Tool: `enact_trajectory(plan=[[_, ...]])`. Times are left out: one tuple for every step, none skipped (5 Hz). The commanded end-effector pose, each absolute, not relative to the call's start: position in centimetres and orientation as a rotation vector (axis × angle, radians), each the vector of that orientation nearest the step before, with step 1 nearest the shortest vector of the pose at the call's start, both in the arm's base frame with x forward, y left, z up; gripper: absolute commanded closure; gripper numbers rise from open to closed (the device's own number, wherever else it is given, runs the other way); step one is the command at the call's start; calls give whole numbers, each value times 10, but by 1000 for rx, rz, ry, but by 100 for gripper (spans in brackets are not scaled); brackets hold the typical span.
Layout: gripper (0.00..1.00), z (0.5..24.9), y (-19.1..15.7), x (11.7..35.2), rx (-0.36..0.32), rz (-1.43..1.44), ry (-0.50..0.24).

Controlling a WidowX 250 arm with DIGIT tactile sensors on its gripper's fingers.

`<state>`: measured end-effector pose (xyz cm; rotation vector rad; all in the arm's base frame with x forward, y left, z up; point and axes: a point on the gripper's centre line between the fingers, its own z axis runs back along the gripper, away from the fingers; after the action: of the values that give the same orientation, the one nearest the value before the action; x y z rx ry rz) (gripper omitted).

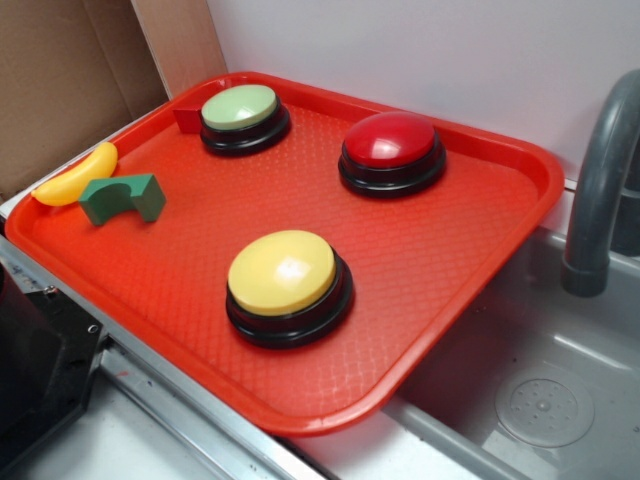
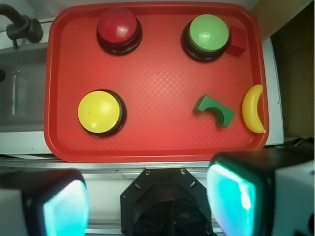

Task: Push the yellow button.

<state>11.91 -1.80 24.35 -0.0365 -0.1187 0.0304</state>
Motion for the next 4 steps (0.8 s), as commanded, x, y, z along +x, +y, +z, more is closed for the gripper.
enact_trajectory(plan=[[0, 244, -18, 119, -37, 30, -119], [0, 194, -62, 166, -84, -91, -41], [0, 162, -105, 196, 5, -222, 10], [0, 135, -123, 202, 112, -315, 42]])
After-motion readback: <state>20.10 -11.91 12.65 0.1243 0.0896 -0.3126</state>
